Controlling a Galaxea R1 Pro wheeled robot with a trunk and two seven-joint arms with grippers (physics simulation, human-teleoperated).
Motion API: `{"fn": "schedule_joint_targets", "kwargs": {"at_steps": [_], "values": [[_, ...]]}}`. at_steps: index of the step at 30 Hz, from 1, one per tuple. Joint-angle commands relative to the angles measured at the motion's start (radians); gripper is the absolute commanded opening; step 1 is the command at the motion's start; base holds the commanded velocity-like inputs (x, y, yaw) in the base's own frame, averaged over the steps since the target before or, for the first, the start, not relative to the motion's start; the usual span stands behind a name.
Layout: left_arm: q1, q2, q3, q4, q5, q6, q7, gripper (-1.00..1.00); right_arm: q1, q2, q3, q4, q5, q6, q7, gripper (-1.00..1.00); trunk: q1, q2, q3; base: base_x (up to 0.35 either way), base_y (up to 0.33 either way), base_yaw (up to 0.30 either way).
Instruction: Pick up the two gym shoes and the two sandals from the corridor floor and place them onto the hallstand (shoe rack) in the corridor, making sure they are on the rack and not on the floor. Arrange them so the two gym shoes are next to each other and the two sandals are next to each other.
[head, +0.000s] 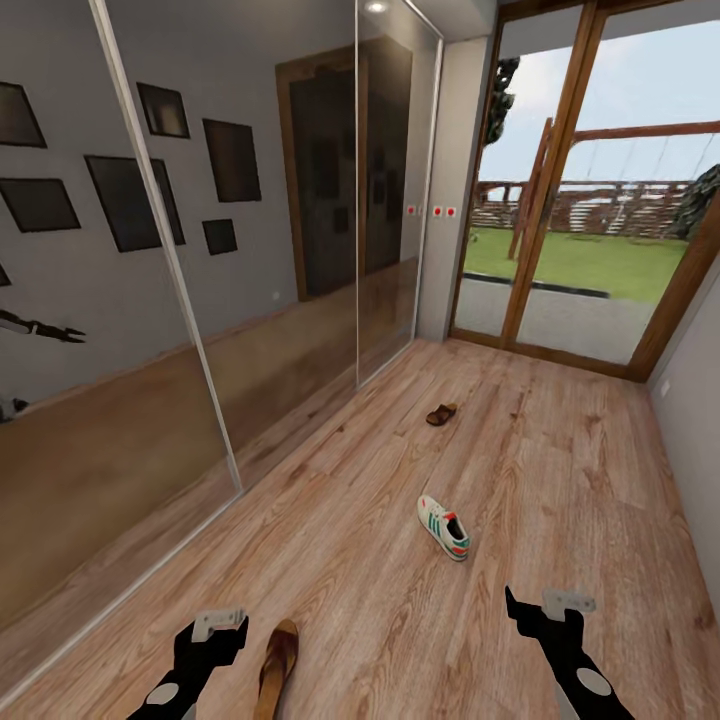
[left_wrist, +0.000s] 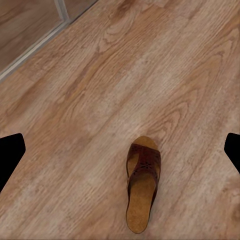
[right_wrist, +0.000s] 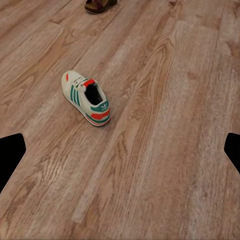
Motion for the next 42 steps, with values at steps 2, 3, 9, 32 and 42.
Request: {"fn": "schedule_joint_targets", "kwargs": {"at_steps": [2,3,9,32,42], "values": [[-0.001,0.000,0.000,0.001,0.005,-0.003,0.000,1.00,-0.001,0.000,-0.001,0.001,0.000,-0.003,0.000,1.00,0.008,-0.015,-0.007,0.000,0.000,0.000],[-0.001,0.000,0.000,0.001,0.005,-0.003,0.000,1.00,-0.001,0.000,-0.001,0.001,0.000,-0.003,0.000,1.00,0.012,-0.022,-0.010,0.000,0.000,0.000],[-0.001,0.000,0.000,0.001,0.006,-0.003,0.000,1.00,-0.001,0.000,-0.001,0.001,0.000,-0.003,0.000,1.00,0.035,-0.064,-0.029,0.000,0.000,0.000],[-0.001,0.002,0.002,0.003,0.006,-0.005,0.000,1.00,-0.001,0.000,-0.001,0.001,0.000,-0.005,0.000,1.00,0.123,-0.225,-0.101,0.000,0.000,0.000],[-0.001,0.002,0.002,0.003,0.006,-0.005,0.000,1.00,-0.001,0.000,-0.001,0.001,0.000,-0.005,0.000,1.00,0.161,-0.295,-0.133,0.000,0.000,0.145]]}}
